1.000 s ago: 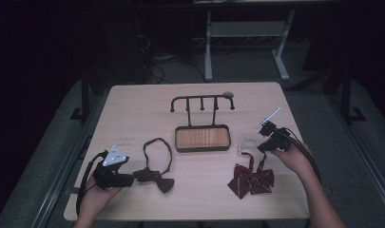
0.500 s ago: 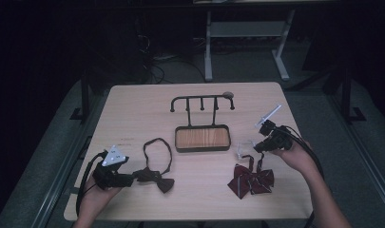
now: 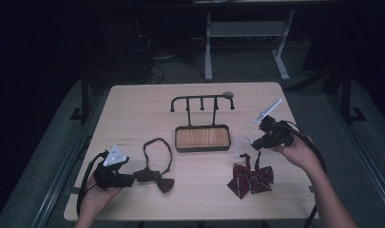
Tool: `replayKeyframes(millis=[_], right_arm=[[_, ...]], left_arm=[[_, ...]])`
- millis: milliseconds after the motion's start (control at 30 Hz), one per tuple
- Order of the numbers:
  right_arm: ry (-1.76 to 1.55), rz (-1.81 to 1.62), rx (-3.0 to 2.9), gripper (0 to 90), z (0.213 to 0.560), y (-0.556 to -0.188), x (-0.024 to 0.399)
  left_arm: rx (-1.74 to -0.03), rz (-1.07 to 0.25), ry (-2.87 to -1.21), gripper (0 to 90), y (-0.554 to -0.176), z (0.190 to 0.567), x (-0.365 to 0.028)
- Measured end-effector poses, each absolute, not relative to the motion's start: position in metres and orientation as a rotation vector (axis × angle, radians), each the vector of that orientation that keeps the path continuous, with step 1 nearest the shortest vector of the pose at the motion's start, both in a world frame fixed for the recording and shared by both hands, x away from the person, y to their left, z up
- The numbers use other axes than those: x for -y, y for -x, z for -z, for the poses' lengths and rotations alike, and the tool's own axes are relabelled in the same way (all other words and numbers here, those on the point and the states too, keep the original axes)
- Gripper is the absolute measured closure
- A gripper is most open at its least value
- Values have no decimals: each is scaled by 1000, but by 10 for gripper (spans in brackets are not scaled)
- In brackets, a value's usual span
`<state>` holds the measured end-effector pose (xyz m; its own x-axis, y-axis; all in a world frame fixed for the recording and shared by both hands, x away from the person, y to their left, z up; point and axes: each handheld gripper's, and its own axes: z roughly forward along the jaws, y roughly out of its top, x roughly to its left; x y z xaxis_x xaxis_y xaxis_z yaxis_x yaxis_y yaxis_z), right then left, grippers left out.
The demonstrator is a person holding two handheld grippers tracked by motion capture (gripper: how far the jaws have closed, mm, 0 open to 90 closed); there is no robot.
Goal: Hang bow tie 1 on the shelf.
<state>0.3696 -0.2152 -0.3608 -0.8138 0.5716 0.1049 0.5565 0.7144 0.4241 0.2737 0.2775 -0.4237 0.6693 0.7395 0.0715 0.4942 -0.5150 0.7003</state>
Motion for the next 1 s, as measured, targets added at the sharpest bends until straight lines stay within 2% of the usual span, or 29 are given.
replayKeyframes(millis=[1000], right_arm=[[-804, -698, -2844, 850, 306, -365, 195]], left_arm=[[-940, -488, -2231, 289, -274, 423, -278]])
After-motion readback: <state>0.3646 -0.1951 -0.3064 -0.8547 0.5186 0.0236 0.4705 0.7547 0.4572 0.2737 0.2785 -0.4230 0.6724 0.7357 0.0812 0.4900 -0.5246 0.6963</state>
